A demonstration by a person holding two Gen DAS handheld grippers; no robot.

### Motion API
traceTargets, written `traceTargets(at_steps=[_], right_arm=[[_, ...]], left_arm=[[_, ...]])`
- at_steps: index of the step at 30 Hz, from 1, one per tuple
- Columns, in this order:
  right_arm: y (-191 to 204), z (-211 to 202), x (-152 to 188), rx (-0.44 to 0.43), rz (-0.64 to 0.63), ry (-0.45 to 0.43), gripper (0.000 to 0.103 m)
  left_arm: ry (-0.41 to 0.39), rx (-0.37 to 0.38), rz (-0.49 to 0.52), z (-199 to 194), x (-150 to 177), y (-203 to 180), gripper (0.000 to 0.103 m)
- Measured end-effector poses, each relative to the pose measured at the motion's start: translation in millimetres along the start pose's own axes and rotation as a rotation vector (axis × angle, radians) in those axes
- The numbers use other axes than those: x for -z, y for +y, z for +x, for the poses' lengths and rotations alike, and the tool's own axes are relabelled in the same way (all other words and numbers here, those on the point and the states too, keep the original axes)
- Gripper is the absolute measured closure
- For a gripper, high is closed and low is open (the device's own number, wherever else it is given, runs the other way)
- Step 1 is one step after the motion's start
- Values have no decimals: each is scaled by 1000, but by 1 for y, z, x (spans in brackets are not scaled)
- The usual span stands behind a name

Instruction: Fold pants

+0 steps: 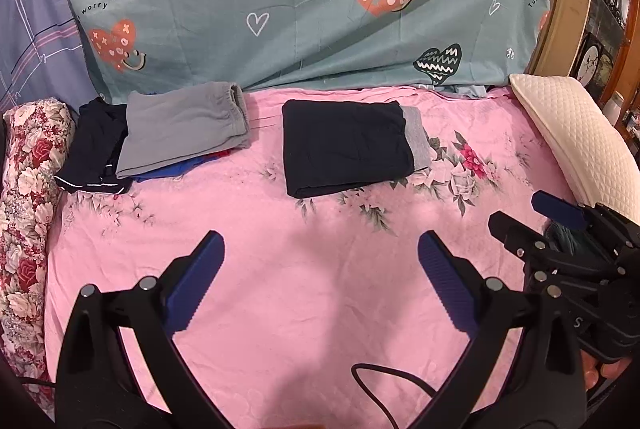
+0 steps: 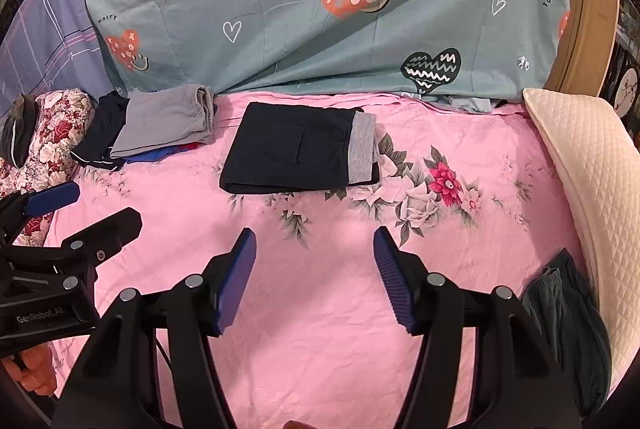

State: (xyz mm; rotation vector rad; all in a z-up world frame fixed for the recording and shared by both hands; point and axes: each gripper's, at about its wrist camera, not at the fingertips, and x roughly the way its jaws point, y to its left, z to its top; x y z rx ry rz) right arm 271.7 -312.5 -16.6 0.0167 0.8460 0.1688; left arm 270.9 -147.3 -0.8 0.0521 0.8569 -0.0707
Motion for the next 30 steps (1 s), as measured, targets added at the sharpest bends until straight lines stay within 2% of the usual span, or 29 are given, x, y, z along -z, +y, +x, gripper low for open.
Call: traceTargets(at_steps=[30], right_arm=[[-8,-4,1,17,15,0,42]], left_arm=[[13,32,11,3,-1,-6,4]])
